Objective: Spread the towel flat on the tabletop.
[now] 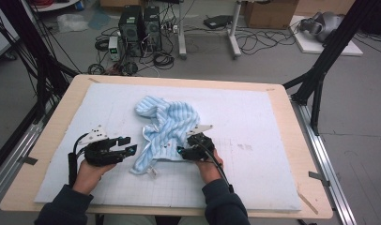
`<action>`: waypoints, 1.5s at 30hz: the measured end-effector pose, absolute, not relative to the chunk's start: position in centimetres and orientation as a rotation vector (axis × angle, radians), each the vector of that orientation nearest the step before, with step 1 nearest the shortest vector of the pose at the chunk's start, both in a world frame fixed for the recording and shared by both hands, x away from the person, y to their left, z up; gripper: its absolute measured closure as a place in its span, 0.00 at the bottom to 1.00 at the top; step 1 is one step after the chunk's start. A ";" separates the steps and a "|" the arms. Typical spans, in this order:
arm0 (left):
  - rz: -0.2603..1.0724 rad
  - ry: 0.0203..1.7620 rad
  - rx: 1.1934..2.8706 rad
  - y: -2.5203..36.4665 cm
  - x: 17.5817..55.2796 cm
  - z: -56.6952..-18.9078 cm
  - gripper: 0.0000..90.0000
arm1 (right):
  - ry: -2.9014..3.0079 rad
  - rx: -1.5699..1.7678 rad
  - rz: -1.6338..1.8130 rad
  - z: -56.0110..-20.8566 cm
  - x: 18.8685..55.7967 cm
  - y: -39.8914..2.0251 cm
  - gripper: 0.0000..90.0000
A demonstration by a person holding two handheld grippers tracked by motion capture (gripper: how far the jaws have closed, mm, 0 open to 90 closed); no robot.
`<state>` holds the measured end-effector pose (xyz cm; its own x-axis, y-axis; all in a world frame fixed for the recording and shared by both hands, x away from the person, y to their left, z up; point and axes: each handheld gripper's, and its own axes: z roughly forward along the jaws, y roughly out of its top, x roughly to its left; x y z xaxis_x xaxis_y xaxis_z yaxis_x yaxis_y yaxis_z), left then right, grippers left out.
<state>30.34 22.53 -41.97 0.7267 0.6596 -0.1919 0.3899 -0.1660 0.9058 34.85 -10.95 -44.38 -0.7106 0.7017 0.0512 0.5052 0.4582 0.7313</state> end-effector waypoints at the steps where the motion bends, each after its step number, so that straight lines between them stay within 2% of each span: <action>1: 0.295 0.832 1.786 22.6 30.3 -42.0 0.56 | 2.477 1.045 1.121 -44.3 34.8 -11.1 0.73; 3: 0.297 0.837 1.787 22.6 30.4 -42.1 0.56 | 2.514 1.019 1.141 -44.2 34.7 -11.1 0.88; 5: 0.301 0.844 1.785 22.7 30.5 -42.1 0.56 | 2.520 0.993 1.125 -43.9 34.4 -11.1 0.92; 8: 0.301 0.849 1.784 22.9 30.5 -42.2 0.56 | 2.507 1.002 1.136 -43.6 34.2 -11.7 0.93; 17: 0.309 0.880 1.781 22.9 30.8 -42.5 0.55 | 2.399 1.058 1.069 -42.1 32.1 -17.8 0.93; 21: 0.307 0.886 1.784 22.8 31.0 -42.7 0.54 | 2.394 1.058 1.027 -42.4 30.9 -19.1 0.93; 23: 0.306 0.887 1.785 22.7 31.0 -42.7 0.53 | 2.397 1.038 1.017 -42.8 30.5 -19.3 0.87; 26: 0.300 0.888 1.783 22.6 31.1 -42.8 0.51 | 2.333 1.059 1.068 -42.6 30.1 -19.9 0.69; 28: 0.299 0.891 1.781 22.6 31.1 -42.9 0.49 | 2.260 1.075 1.106 -42.1 29.9 -20.5 0.53; 32: 0.294 0.891 1.776 22.2 31.2 -43.0 0.45 | 2.155 1.098 1.157 -41.6 29.7 -22.0 0.39; 40: 0.276 0.885 1.801 20.6 32.2 -42.9 0.43 | 2.150 1.134 1.173 -41.9 30.2 -22.6 0.37; 45: 0.248 0.888 1.821 18.6 32.9 -43.2 0.42 | 2.205 1.103 1.168 -42.1 30.2 -22.3 0.48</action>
<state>32.95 18.55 -43.22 0.7037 0.6722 -0.2302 0.4557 -0.1785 0.8720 30.23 -22.28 -42.06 -0.6027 0.7979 0.0073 0.4542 0.3355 0.8253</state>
